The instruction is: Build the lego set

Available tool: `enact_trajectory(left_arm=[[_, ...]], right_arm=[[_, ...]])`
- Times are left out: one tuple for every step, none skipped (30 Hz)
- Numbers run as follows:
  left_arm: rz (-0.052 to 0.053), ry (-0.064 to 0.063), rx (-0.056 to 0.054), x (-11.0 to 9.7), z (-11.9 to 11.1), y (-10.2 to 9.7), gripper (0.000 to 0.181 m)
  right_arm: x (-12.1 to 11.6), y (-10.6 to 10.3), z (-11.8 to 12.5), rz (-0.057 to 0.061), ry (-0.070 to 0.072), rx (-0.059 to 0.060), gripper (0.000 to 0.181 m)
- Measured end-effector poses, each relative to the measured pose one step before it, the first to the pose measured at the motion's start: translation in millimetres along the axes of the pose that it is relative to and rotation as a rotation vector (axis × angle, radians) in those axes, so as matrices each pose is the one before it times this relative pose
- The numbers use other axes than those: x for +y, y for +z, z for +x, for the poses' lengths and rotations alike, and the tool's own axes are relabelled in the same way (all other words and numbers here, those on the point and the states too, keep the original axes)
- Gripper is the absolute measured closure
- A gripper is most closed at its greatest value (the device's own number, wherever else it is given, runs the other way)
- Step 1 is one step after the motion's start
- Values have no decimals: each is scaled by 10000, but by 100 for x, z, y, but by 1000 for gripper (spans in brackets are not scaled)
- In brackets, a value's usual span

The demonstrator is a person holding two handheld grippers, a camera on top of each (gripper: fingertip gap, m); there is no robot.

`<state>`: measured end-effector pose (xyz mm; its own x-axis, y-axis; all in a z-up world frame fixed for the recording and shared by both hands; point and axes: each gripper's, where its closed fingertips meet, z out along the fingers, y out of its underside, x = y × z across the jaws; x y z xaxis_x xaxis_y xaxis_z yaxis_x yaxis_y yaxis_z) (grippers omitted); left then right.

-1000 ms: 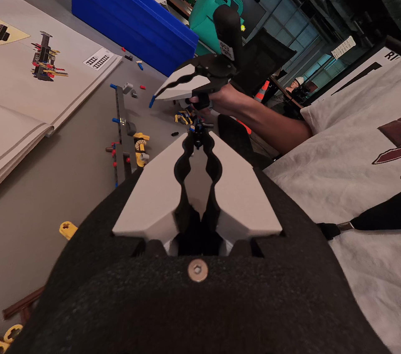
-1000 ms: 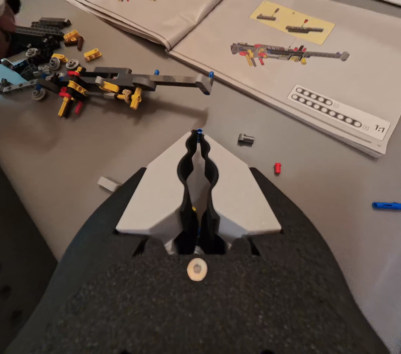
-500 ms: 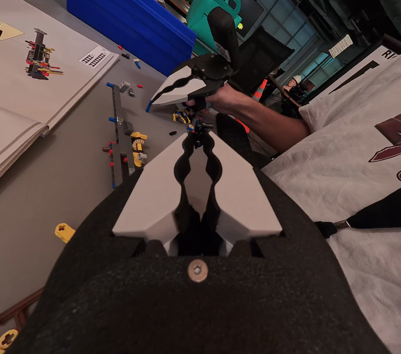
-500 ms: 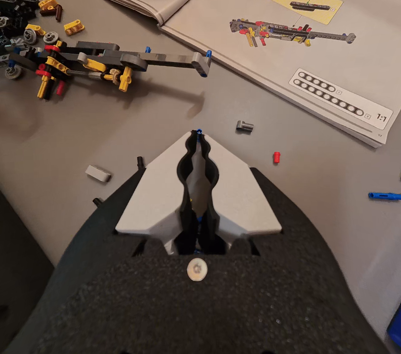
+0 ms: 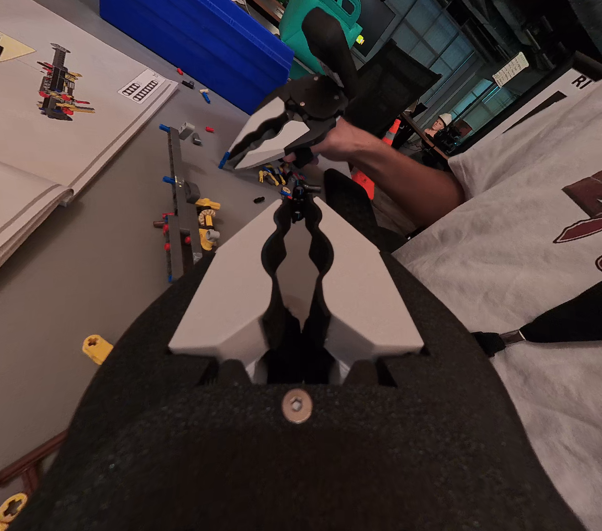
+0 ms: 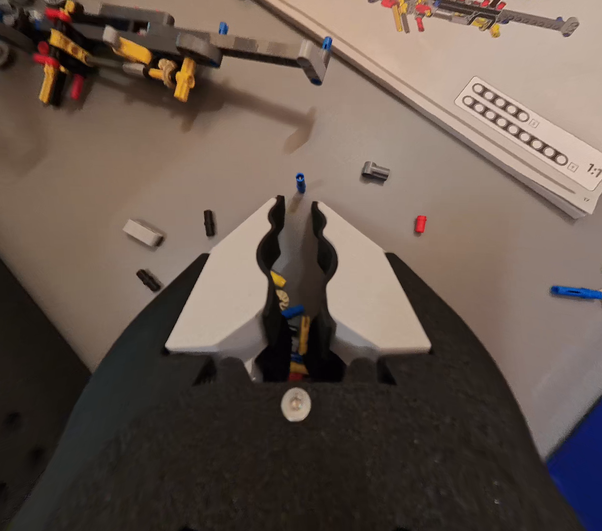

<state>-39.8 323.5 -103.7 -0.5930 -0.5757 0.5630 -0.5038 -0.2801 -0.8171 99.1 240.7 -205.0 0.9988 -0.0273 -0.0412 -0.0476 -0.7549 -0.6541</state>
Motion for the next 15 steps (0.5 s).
enact_trajectory(left_arm=[[13,-4,5,-18,5,-13,174],[3,-2,4,-23,12,-8,175],[-4,4,-5,10,14,-9,175],[-1,12,-14,-13,0,-17,175],[11,17,-18,-28,-7,-22,175],[18,8,-19,-36,-21,-32,175],[19,-1,-18,-45,-31,-54,175],[26,-2,-26,-52,-58,-63,175],[40,-4,-41,-72,-84,-75,175],[32,-15,-28,-51,-75,-71,175],[35,-17,-18,-72,-49,-71,175],[58,-2,-18,-106,-31,-77,175],[64,-1,-5,-120,-3,-67,175],[64,-12,13,-120,14,-66,175],[91,-19,17,-158,24,-61,175]], right_arm=[[87,-253,177,-416,-329,-37,162],[29,-334,292,-453,-410,22,161],[-69,-387,224,-408,-476,-21,159],[-219,-429,276,-296,-488,7,159],[-293,-420,274,-219,-478,-6,159],[-277,-368,243,-194,-442,-46,159],[-226,-306,183,-184,-375,-99,159],[-72,-229,156,-238,-305,-127,159],[103,-116,52,-310,-270,-190,159],[174,-36,148,-330,-212,-128,159],[140,49,115,-276,-162,-122,157],[93,102,-81,-223,-152,-210,158],[-11,123,-180,-149,-113,-249,158],[-127,104,-144,-57,-107,-201,158],[-116,107,-77,-51,-126,-106,158]])
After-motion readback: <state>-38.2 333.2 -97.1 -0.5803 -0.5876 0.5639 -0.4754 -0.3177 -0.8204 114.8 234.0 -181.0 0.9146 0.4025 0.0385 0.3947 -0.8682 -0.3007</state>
